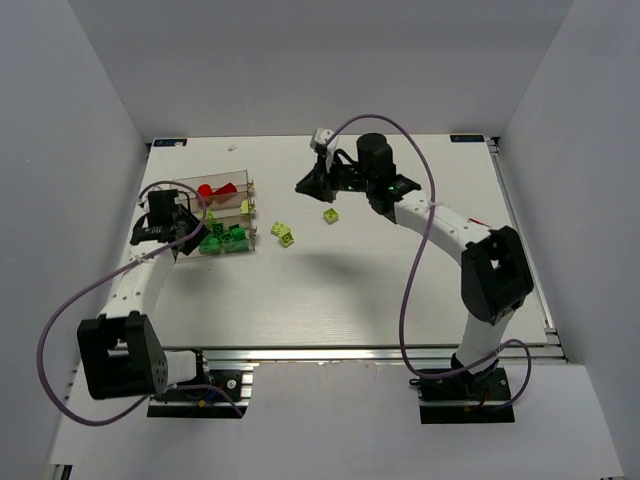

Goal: Sort the legos into containers by color

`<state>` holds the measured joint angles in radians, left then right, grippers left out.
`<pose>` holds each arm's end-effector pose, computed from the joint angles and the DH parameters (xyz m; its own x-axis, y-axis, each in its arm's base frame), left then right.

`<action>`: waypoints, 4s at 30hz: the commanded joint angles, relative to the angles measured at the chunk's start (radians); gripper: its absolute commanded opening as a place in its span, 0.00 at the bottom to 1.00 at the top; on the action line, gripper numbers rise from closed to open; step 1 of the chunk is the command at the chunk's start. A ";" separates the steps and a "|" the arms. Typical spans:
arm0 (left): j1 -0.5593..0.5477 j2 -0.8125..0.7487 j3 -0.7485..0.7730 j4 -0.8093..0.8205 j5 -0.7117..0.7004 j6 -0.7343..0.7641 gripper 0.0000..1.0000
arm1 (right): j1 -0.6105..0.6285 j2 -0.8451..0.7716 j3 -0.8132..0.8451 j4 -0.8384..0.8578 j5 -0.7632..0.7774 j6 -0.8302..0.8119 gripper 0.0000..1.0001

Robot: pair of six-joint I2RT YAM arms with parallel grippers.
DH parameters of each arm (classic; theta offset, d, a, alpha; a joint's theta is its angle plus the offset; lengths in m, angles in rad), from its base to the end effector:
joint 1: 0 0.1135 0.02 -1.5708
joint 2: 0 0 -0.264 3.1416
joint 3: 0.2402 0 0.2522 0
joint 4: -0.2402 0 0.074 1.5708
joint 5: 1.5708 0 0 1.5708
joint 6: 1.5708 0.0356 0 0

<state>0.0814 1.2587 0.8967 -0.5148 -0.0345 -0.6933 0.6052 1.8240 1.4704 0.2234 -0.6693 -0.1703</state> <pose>0.2584 0.0223 0.2499 -0.5233 -0.6835 -0.5089 -0.5690 0.7248 -0.3884 0.3475 0.2672 0.3273 0.0561 -0.1228 -0.9908 -0.9564 0.2782 -0.0887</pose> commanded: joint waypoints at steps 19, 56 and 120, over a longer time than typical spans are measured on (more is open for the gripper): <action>0.008 0.243 0.143 0.111 -0.110 -0.130 0.68 | -0.260 -0.318 -0.352 -0.088 -0.043 -0.038 0.44; -0.601 0.539 0.497 -0.201 -0.283 -0.182 0.98 | -0.351 -0.250 -0.291 -0.366 0.197 0.075 0.89; -0.189 0.544 0.555 -0.134 -0.294 0.044 0.13 | -0.303 -0.256 -0.317 -0.352 -0.058 -0.089 0.69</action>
<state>-0.1242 1.8091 1.4178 -0.6319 -0.3210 -0.6880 0.2958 1.5764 1.1263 -0.1360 -0.7177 -0.2550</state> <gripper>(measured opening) 0.469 0.683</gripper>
